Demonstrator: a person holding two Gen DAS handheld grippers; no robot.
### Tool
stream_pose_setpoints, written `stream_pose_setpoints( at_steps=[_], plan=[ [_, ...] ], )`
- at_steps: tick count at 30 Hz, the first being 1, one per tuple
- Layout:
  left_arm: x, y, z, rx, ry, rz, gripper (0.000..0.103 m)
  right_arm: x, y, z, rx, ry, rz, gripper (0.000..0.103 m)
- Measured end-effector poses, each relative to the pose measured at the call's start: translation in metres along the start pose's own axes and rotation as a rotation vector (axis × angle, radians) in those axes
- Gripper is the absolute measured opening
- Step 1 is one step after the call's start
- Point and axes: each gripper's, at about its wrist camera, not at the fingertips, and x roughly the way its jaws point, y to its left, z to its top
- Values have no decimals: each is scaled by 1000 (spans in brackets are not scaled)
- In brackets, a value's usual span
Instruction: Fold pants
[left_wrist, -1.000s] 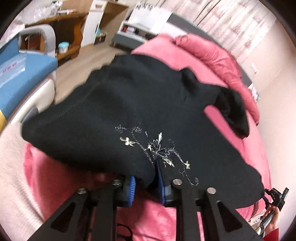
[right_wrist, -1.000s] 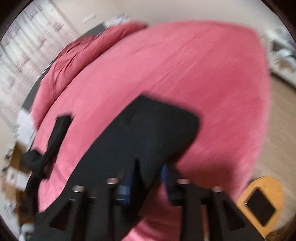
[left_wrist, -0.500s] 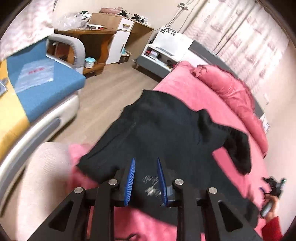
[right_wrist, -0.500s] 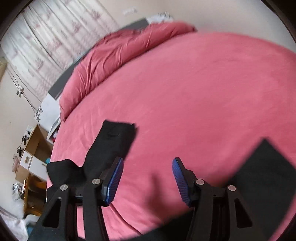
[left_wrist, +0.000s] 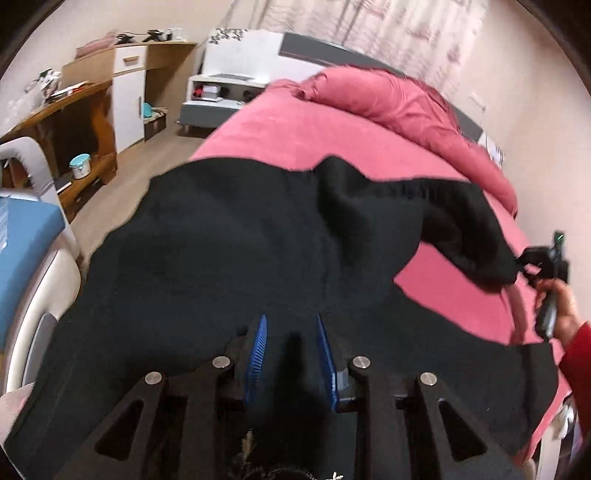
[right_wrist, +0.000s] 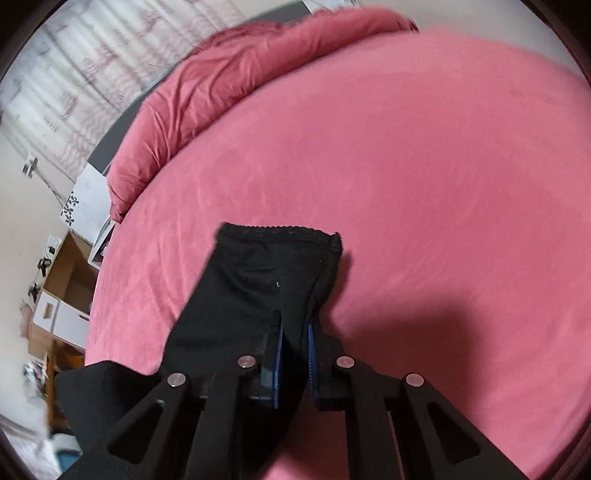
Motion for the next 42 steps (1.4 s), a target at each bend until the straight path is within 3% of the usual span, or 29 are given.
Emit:
stream_pose_setpoints(
  at_steps=[5, 7, 12, 18, 21, 25, 29, 34, 36, 42],
  plan=[
    [8, -13, -9, 69, 29, -37, 28, -60, -52, 23, -1, -155, -181, 10],
    [7, -17, -12, 89, 38, -55, 28, -78, -84, 31, 42, -178, -222, 10],
    [17, -21, -19, 99, 95, -78, 29, -76, -137, 21, 120, -107, -248, 10],
    [21, -22, -21, 116, 116, -72, 29, -58, -165, -10, 210, -71, -296, 10],
    [18, -19, -13, 121, 102, -65, 29, -59, -157, -8, 168, -63, -343, 10],
    [11, -13, 3, 101, 82, -57, 33, -73, -141, 2, 99, -68, -417, 32],
    [5, -4, 33, 83, 34, -16, 36, -104, -124, 7, -7, -108, -431, 34],
    [-2, 9, 84, 31, -30, -5, 40, -128, -104, 18, -78, -118, -378, 48],
    [-1, 15, 99, 11, -43, 6, 47, -129, -98, 24, -85, -112, -368, 49],
    [15, 39, 137, 14, -45, 98, 48, -103, -89, 38, -78, -57, -330, 49]
  ],
)
